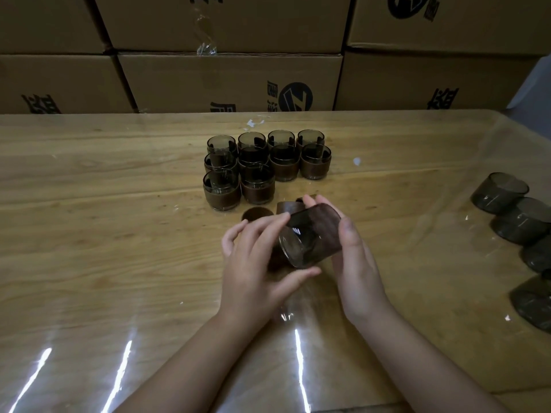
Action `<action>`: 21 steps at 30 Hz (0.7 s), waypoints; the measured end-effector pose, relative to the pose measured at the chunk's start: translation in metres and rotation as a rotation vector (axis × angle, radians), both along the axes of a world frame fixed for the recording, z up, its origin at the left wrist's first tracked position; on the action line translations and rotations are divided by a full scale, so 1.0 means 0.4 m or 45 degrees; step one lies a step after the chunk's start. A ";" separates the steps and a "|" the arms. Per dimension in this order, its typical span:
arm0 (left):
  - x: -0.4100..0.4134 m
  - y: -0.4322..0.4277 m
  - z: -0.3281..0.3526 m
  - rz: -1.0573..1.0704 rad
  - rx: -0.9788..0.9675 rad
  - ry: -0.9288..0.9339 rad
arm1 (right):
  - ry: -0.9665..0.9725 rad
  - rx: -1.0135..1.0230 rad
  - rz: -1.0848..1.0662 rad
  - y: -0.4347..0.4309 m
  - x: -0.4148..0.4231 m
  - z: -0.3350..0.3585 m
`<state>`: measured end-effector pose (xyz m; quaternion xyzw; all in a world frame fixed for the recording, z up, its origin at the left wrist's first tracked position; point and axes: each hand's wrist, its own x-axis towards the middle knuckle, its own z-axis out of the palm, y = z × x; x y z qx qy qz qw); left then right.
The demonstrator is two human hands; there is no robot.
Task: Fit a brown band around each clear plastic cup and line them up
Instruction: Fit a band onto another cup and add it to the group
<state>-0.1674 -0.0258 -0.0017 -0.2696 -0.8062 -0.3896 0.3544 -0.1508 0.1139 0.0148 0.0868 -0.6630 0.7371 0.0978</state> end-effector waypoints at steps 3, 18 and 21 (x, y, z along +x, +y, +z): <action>0.000 -0.006 0.002 0.020 0.175 -0.105 | -0.045 0.032 0.026 -0.002 -0.001 -0.005; -0.023 -0.029 -0.005 0.197 0.124 -0.028 | 0.134 0.016 0.030 -0.011 0.025 0.015; -0.012 -0.018 -0.004 0.139 -0.007 0.039 | 0.154 0.019 -0.012 0.001 0.018 0.015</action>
